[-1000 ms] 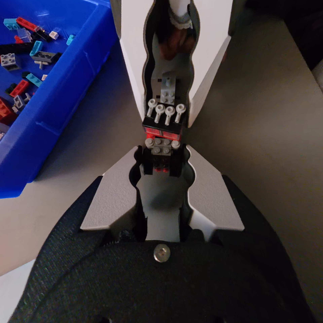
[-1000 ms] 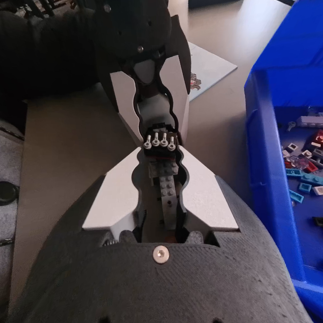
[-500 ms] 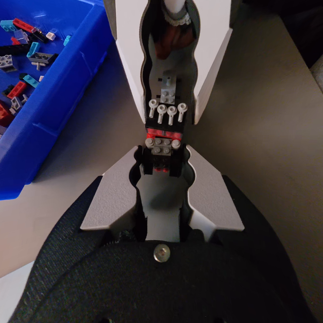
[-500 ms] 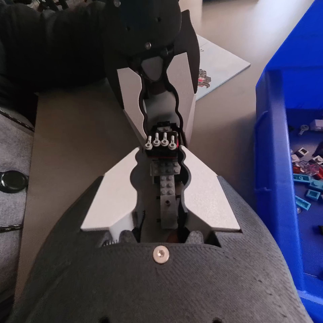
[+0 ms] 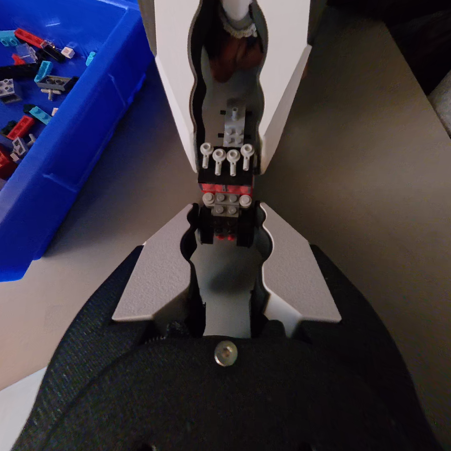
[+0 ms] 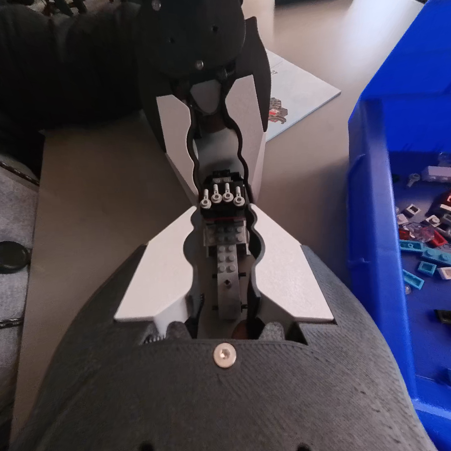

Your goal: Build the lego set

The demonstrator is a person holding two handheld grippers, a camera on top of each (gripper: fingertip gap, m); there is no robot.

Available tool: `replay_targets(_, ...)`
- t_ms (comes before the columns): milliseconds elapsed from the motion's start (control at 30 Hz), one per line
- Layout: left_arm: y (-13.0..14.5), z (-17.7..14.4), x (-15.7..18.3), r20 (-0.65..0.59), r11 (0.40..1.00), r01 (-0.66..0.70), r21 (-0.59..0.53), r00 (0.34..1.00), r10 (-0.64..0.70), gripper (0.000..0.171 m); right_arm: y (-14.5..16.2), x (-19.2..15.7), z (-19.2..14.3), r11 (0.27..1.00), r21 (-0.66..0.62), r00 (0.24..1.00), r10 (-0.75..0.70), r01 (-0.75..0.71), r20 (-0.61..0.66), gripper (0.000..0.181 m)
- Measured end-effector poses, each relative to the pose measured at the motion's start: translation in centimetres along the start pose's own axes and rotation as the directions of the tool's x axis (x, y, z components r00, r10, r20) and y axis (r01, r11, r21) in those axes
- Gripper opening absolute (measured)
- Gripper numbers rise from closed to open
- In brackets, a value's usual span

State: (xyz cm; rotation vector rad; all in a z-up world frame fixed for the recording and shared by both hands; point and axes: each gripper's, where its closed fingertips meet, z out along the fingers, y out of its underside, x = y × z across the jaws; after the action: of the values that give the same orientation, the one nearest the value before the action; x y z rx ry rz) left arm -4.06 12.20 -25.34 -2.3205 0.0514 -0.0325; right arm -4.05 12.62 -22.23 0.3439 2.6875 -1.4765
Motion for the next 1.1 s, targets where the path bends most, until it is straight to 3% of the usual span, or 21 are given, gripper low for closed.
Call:
replay_targets(167, 0.0, 0.0, 0.0, -0.002, 1.000, 0.004, 0.001, 1.000, -0.004, 0.048, 0.6, -0.3, -0.7, 0.999, -0.029, 1.000, -0.022, 0.022, -0.013, 0.061)
replay_targets(267, 0.0, 0.0, 0.0, -0.006, 1.000, 0.007, -0.002, 1.000, -0.007, 0.048, 1.7, 0.1, -1.0, 0.995, -0.088, 0.997, -0.057, 0.052, -0.056, 0.066)
replay_targets(533, 0.0, 0.0, 0.0, -0.005, 1.000, 0.007, -0.003, 1.000, -0.007, 0.048, 3.0, 0.6, 0.3, 0.972, -0.207, 0.985, -0.138, 0.115, -0.100, 0.063)
replay_targets(633, 0.0, 0.1, -0.1, -0.003, 1.000, 0.007, -0.003, 1.000, -0.007, 0.048, 3.2, 0.6, 0.7, 0.963, -0.231, 0.982, -0.162, 0.135, -0.098, 0.050)
replay_targets(1100, -0.5, -0.5, -0.5, 0.009, 0.998, 0.037, 0.043, 0.999, -0.037, 0.048, 2.2, 1.0, 0.4, 0.976, -0.163, 0.979, -0.165, 0.144, -0.124, 0.045)
